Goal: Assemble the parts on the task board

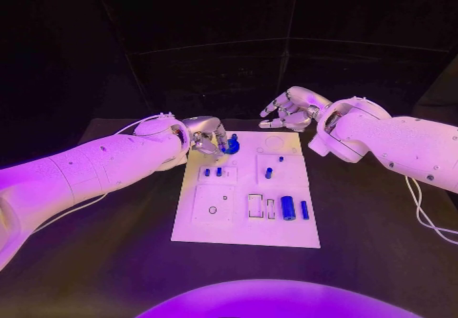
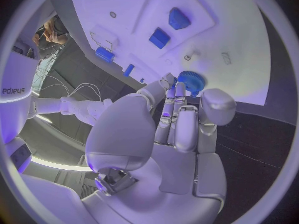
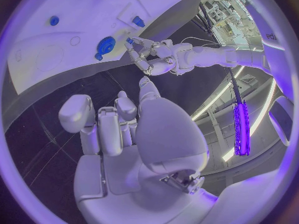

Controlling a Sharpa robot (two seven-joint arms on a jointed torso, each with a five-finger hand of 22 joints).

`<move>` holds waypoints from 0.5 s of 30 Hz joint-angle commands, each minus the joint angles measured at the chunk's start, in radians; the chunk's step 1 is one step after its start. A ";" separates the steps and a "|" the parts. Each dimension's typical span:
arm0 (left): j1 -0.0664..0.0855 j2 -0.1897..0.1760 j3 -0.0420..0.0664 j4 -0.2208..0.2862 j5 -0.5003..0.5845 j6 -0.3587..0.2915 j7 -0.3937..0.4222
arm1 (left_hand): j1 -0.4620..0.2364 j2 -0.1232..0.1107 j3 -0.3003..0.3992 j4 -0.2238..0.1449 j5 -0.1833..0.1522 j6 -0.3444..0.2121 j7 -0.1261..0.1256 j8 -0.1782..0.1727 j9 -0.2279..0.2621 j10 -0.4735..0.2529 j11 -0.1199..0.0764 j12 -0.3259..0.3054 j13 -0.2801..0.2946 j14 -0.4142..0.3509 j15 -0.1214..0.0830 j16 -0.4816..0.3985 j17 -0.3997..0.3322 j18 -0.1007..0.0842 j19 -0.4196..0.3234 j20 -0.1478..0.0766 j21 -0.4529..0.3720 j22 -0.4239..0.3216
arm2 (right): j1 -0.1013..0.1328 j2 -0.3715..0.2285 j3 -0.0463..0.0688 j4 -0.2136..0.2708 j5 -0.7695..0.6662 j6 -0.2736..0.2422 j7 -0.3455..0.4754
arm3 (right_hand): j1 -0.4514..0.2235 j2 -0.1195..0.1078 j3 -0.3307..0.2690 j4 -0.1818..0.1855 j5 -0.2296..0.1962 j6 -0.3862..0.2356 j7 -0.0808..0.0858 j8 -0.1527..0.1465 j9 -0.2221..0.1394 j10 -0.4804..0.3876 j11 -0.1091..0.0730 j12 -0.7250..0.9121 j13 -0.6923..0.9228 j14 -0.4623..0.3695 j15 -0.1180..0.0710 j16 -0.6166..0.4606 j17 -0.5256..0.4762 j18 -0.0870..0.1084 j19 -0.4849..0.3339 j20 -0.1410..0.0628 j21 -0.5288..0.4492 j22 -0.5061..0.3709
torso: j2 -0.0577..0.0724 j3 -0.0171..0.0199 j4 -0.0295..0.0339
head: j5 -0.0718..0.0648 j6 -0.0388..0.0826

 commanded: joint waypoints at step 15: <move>-0.007 -0.026 0.000 -0.011 0.010 0.072 -0.032 | -0.009 0.000 0.004 -0.002 -0.004 0.006 0.003 -0.005 -0.001 0.007 -0.002 -0.006 -0.001 0.023 -0.005 0.003 -0.003 -0.021 0.006 0.001 0.006 0.002 | 0.002 -0.001 0.001 -0.001 0.003 0.002 0.004 | 0.002 0.010 -0.007 0.002 0.007 0.002 0.001 0.004 0.002 -0.006 0.001 -0.002 0.001 0.050 -0.004 -0.005 0.025 0.016 -0.008 -0.001 -0.005 -0.001 | 0.000 -0.0003 -0.0037 | 0.005 -0.004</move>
